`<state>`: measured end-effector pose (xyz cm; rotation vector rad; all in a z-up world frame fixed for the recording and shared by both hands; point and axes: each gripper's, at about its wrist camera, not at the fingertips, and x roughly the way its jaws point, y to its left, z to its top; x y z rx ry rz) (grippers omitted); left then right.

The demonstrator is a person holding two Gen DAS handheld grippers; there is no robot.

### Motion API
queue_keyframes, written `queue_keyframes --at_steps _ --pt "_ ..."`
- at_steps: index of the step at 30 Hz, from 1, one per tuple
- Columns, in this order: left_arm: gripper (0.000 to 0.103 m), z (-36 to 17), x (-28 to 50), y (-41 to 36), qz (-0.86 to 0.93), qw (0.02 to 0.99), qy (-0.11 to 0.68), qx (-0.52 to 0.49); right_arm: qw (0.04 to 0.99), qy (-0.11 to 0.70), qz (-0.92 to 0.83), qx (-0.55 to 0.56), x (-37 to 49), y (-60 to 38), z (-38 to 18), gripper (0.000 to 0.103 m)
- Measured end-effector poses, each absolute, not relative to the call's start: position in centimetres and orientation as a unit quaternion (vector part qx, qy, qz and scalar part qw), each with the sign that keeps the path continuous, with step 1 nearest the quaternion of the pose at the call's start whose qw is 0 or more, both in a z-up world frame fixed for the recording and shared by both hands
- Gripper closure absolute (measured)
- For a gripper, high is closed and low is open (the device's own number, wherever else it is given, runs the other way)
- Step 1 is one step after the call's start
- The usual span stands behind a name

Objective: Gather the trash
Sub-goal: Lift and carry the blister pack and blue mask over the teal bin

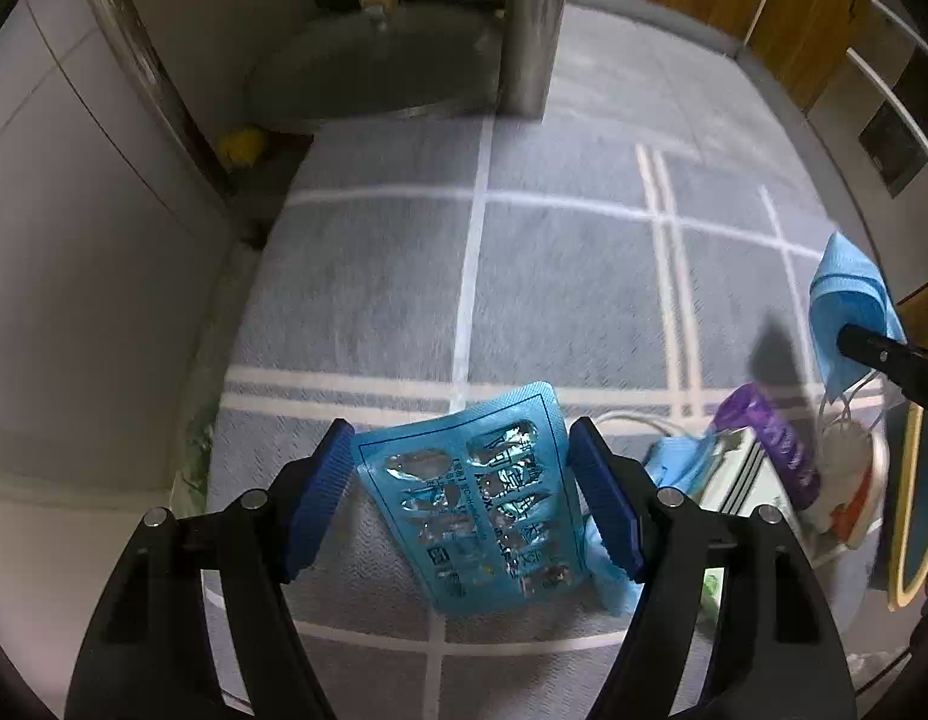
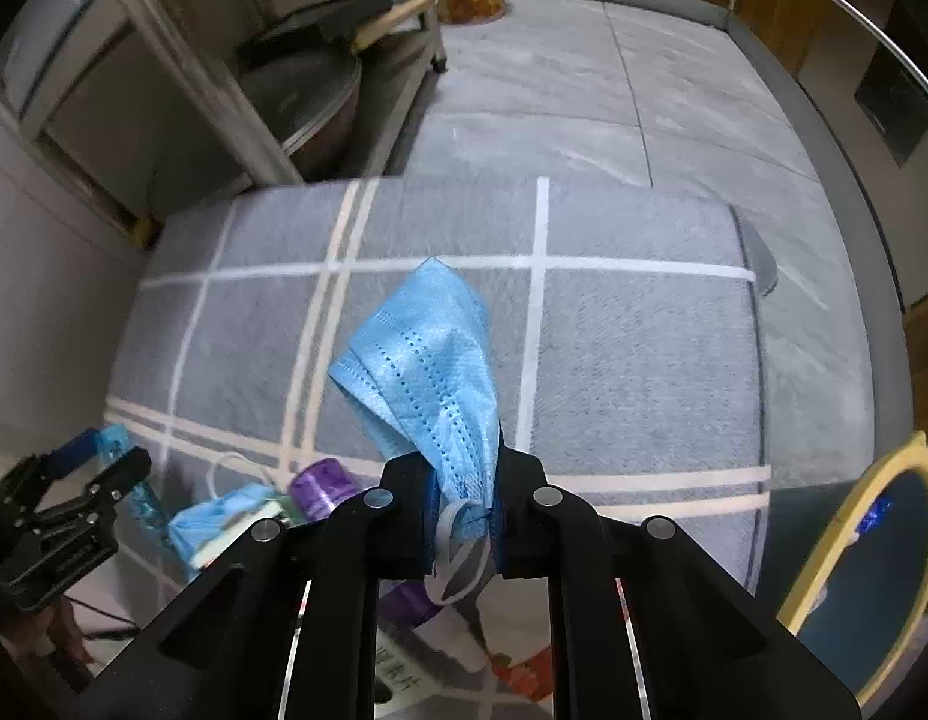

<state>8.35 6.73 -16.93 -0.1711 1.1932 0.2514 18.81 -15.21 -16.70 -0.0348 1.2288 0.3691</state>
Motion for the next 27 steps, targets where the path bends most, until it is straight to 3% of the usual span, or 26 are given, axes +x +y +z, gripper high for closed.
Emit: queue_keyframes --at_steps 9,18,27 --pt "0.031 -12.6 7.1 6.7 0.128 0.856 0.500 -0.031 0.826 0.538 0.168 0.025 17.3 -17.8 -12.7 0.089" --pt "0.030 -7.9 5.2 5.7 0.101 0.901 0.419 -0.049 0.838 0.518 0.168 0.023 15.5 -18.8 -10.9 0.089" --pt "0.030 -6.7 4.3 4.1 0.071 0.915 0.396 -0.030 0.841 0.514 0.168 0.022 13.6 -18.6 -10.1 0.089"
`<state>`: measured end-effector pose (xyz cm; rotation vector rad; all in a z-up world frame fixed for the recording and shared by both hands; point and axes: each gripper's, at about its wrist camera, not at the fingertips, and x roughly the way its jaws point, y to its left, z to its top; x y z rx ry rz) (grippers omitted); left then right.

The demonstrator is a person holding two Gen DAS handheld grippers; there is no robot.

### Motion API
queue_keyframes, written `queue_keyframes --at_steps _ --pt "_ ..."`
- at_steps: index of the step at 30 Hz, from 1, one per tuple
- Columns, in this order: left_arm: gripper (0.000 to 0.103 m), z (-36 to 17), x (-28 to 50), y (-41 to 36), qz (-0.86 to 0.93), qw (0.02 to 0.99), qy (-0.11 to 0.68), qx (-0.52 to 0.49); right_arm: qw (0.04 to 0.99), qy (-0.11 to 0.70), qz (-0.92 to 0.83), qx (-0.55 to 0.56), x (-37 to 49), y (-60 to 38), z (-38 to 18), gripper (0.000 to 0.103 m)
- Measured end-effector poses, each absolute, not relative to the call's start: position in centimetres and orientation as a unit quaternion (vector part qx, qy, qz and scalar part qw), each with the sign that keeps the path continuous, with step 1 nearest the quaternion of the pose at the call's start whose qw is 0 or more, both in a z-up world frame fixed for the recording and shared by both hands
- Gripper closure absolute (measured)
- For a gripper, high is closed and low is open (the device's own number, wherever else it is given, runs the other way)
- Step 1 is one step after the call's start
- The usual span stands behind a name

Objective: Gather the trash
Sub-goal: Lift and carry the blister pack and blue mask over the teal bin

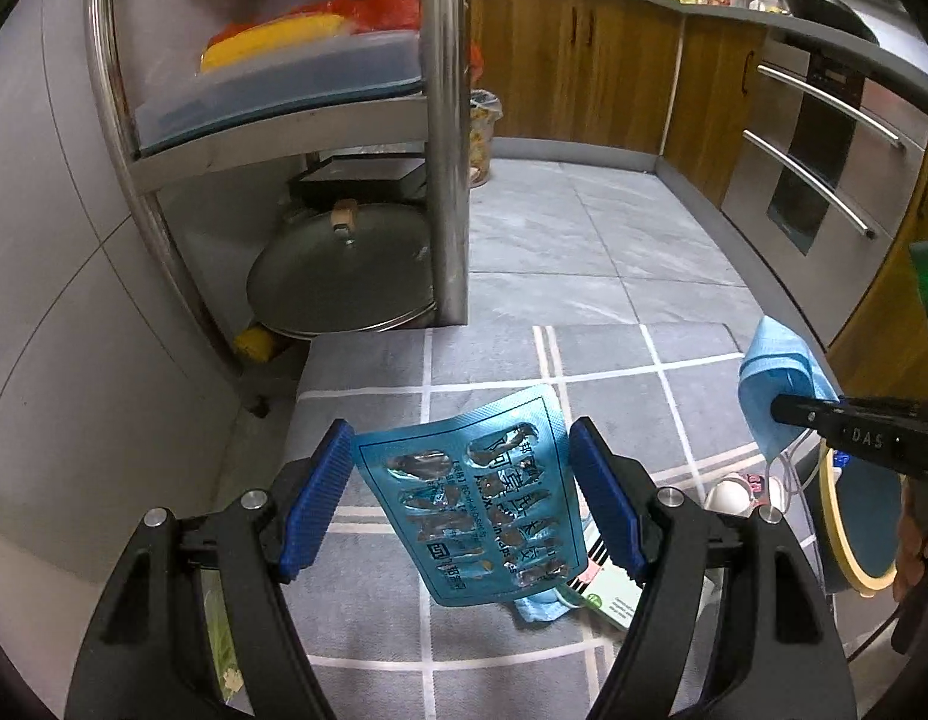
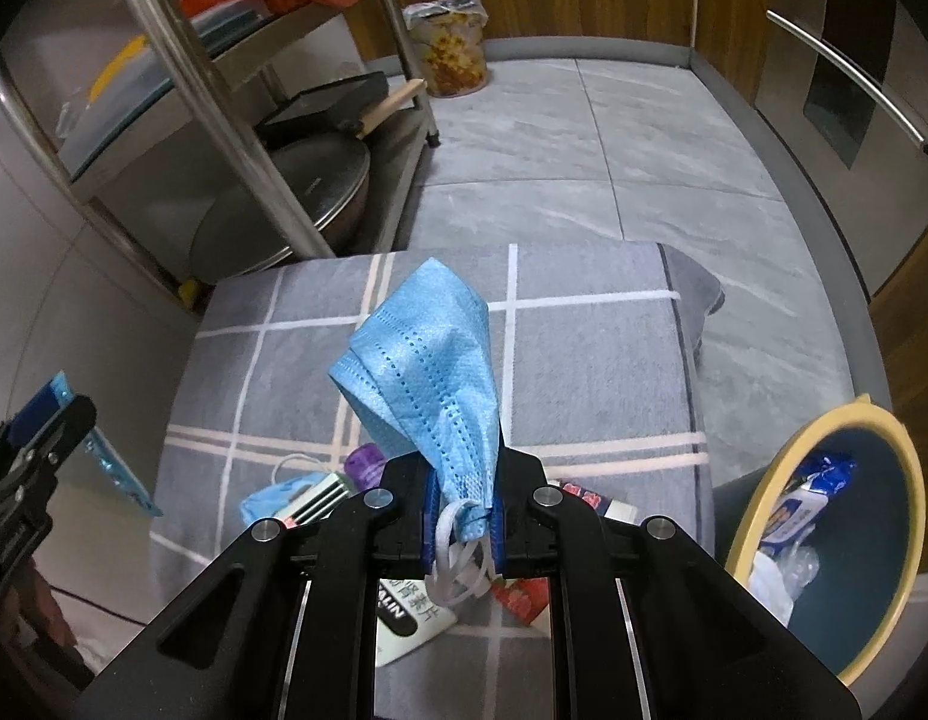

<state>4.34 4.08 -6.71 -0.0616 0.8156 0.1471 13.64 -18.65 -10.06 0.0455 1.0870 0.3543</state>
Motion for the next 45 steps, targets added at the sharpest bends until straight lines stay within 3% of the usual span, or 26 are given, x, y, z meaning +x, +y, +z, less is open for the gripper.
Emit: queue_keyframes --at_steps 12,19,29,37,45 --pt "0.030 -4.4 3.7 2.9 0.039 0.932 0.358 -0.030 0.867 0.455 0.194 0.064 10.8 -21.2 -4.6 0.089" --pt "0.030 -0.5 3.2 1.2 0.005 0.955 0.298 -0.010 0.886 0.421 0.167 0.101 9.9 -26.0 -1.9 0.089" --pt "0.030 1.3 3.3 -2.0 -0.040 0.957 0.287 -0.008 0.915 0.376 0.110 0.099 7.9 -34.1 0.4 0.089" --pt "0.030 1.2 4.3 -9.2 -0.115 0.946 0.302 0.032 0.924 0.362 0.039 0.116 5.7 -42.7 -0.1 0.089" --pt "0.030 0.9 4.3 -17.2 -0.206 0.924 0.314 0.069 0.911 0.390 0.001 0.131 4.3 -48.4 -4.1 0.089"
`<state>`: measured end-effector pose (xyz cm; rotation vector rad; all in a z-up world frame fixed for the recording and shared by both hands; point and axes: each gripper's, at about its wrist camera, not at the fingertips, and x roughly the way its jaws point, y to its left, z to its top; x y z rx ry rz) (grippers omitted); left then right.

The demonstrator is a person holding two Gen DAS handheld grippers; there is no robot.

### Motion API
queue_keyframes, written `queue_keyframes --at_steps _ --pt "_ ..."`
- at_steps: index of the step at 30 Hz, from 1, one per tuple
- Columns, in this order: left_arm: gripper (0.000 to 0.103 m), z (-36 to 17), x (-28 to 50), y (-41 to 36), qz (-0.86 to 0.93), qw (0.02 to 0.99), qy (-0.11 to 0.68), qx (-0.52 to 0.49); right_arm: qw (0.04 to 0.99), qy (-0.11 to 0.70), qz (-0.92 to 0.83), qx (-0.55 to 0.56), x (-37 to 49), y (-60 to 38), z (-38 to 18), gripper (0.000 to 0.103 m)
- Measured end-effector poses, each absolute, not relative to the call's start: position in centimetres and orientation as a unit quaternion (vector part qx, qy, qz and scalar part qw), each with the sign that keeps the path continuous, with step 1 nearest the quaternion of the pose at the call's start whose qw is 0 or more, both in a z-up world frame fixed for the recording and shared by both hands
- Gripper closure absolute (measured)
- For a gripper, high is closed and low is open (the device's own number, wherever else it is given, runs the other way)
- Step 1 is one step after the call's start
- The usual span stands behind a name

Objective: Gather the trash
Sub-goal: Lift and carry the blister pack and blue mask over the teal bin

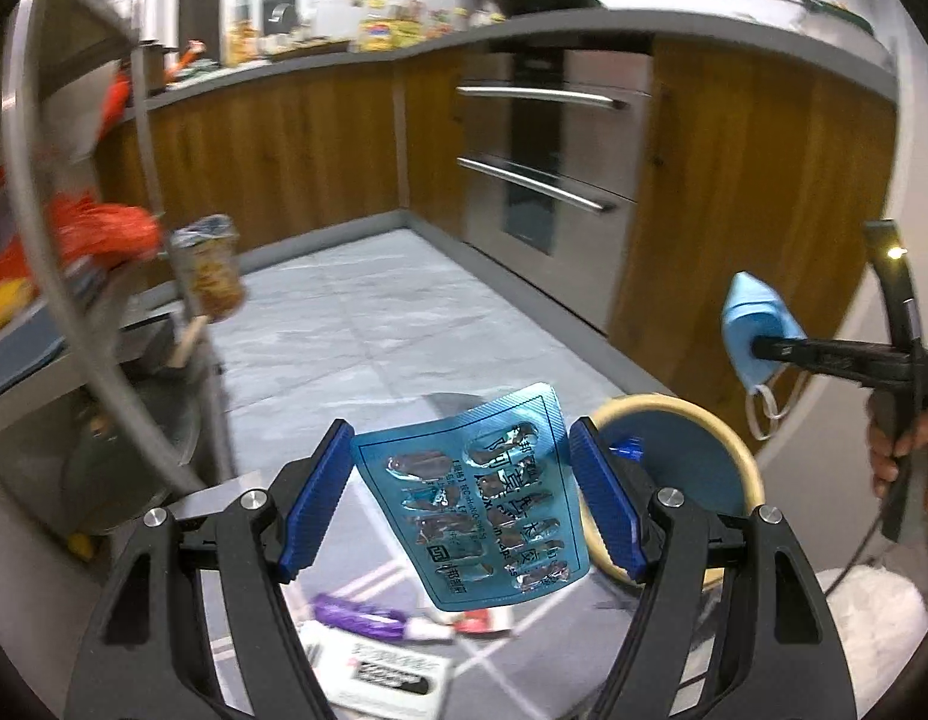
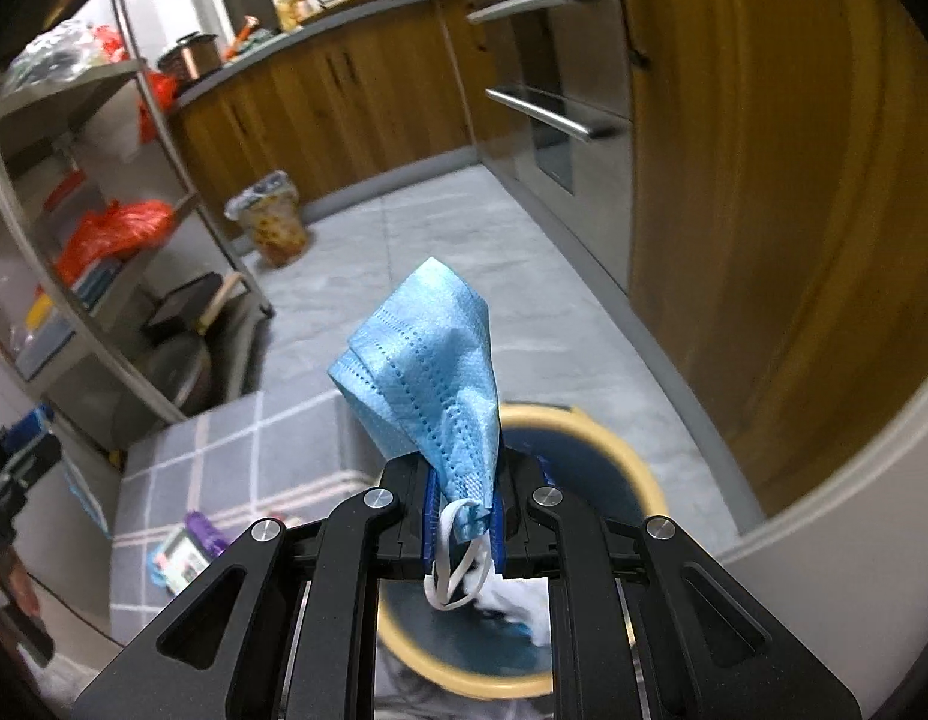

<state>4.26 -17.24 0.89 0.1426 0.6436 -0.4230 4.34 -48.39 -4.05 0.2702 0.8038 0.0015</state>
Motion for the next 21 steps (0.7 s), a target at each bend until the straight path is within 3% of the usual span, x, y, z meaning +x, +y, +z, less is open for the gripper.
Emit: queue_keyframes --at_steps 21 --pt "0.030 -5.2 7.4 -32.9 -0.320 0.848 0.398 0.143 0.880 0.450 -0.005 0.151 3.8 -52.2 -11.5 0.088"
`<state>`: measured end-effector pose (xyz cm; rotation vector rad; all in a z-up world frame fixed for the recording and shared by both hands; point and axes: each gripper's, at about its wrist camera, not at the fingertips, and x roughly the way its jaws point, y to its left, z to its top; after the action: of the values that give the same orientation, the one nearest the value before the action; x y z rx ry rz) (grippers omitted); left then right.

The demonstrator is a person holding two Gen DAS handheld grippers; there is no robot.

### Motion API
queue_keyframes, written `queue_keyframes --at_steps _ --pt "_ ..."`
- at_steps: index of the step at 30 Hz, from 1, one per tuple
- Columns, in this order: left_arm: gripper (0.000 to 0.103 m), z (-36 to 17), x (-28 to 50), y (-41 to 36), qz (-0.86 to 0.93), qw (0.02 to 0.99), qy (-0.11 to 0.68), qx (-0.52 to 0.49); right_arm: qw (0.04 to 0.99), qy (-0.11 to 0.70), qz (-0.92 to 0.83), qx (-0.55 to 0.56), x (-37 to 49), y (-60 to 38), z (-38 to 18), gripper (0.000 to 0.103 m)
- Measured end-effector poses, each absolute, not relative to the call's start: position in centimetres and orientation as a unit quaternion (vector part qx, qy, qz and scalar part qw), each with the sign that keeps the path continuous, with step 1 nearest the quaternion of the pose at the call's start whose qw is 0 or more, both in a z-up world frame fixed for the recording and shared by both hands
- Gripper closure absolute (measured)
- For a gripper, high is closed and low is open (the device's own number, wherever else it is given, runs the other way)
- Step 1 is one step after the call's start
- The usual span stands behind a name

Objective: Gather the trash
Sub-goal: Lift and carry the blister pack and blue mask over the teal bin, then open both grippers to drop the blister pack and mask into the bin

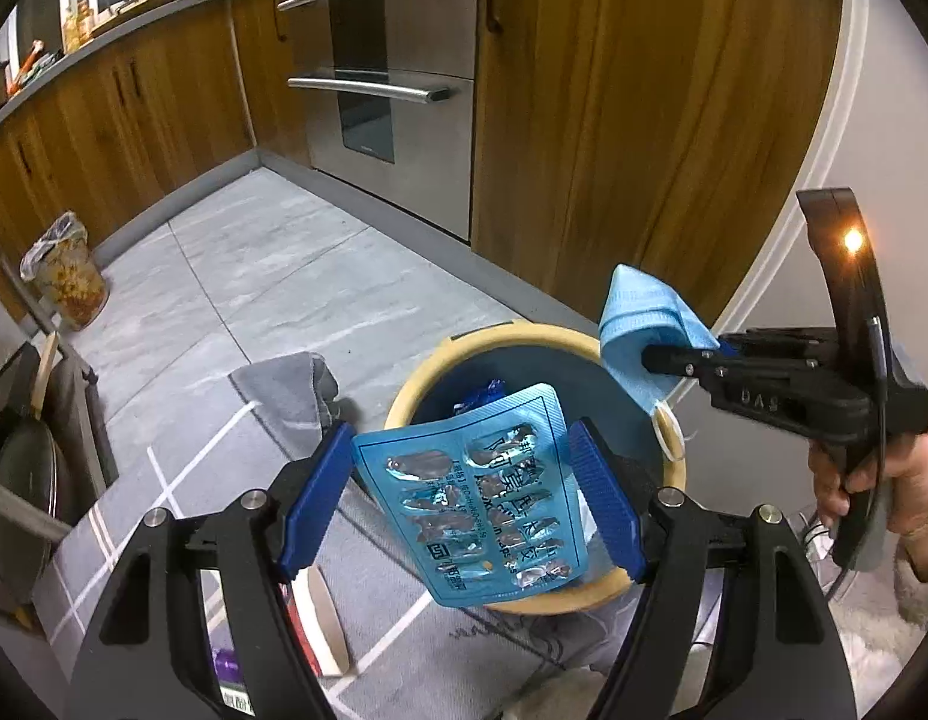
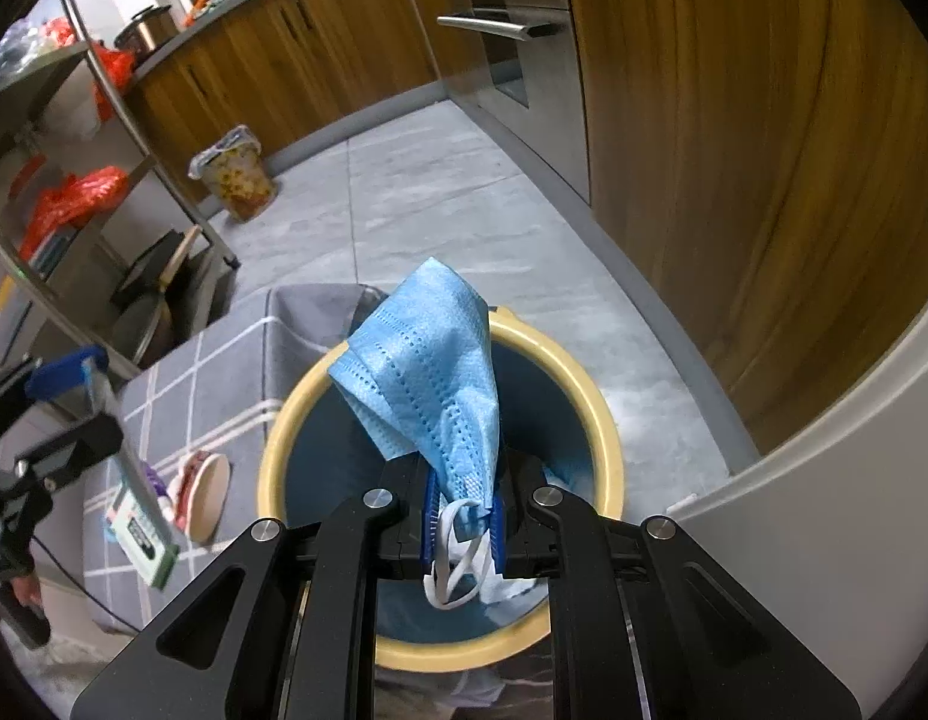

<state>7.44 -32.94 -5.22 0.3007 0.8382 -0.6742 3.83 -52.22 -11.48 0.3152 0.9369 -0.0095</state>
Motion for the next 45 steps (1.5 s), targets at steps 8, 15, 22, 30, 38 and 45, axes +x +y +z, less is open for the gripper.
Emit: queue_keyframes --at_steps 8,15,22,30,38,45 --pt "0.030 -6.5 9.2 -35.5 -0.326 0.838 0.412 0.151 0.876 0.459 0.004 0.146 4.3 -51.9 -12.1 0.088" --pt "0.030 -9.3 9.4 -36.5 -0.329 0.821 0.435 0.167 0.867 0.479 0.005 0.137 4.5 -51.8 -13.7 0.088" --pt "0.030 -10.9 9.3 -36.5 -0.329 0.811 0.447 0.183 0.860 0.492 0.001 0.137 4.9 -51.9 -14.6 0.084" --pt "0.029 -11.2 9.3 -36.1 -0.319 0.814 0.450 0.181 0.860 0.495 -0.004 0.126 5.0 -51.6 -14.9 0.077" --pt "0.018 -10.5 9.5 -34.8 -0.304 0.826 0.445 0.167 0.864 0.490 -0.009 0.116 4.7 -51.6 -14.3 0.066" --pt "0.016 -9.5 9.5 -33.0 -0.292 0.835 0.443 0.147 0.871 0.481 -0.012 0.102 4.7 -51.1 -13.1 0.051"
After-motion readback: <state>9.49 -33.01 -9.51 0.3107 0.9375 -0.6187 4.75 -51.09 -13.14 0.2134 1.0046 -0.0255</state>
